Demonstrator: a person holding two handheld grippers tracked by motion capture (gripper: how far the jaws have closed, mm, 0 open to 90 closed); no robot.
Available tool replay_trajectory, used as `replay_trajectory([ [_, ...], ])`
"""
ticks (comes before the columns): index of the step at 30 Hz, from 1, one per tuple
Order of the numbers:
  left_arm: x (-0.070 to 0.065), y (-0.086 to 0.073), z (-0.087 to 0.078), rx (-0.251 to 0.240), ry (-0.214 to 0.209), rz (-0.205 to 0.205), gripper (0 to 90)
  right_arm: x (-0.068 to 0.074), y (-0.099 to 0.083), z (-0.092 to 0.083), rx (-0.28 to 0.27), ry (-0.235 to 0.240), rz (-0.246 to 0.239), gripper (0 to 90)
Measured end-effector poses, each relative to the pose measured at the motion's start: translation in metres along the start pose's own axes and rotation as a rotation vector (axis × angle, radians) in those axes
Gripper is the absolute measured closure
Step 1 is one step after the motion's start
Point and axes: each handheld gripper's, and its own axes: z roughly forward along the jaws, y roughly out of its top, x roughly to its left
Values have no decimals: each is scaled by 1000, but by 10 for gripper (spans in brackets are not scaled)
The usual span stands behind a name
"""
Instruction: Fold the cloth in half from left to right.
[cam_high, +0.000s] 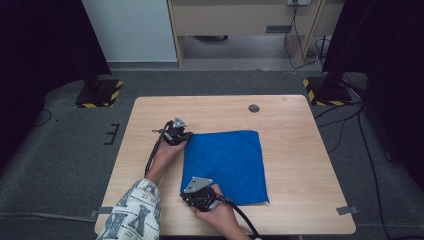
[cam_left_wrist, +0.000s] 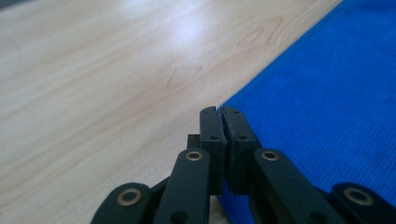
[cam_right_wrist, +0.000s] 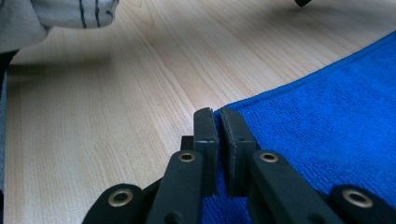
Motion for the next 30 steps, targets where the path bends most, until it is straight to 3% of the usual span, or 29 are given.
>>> replay_trajectory([
  [3,-1,8,-6,3,24,-19,884,0,0,-3,-5,-8,5,858],
  [5,-2,14,-9,4,40,-9,886,0,1,-6,-11,-15,5,858],
  [8,-4,22,-14,-9,40,-2,886,1,3,-12,-38,-25,18,859],
  [11,-3,26,-17,-24,46,-23,886,2,5,-17,-48,-43,25,861],
  [17,-7,31,-16,-8,43,-47,887,4,8,-24,-46,-68,56,863],
  [30,-1,45,-32,-27,75,-67,889,10,19,-32,-77,-96,54,863],
])
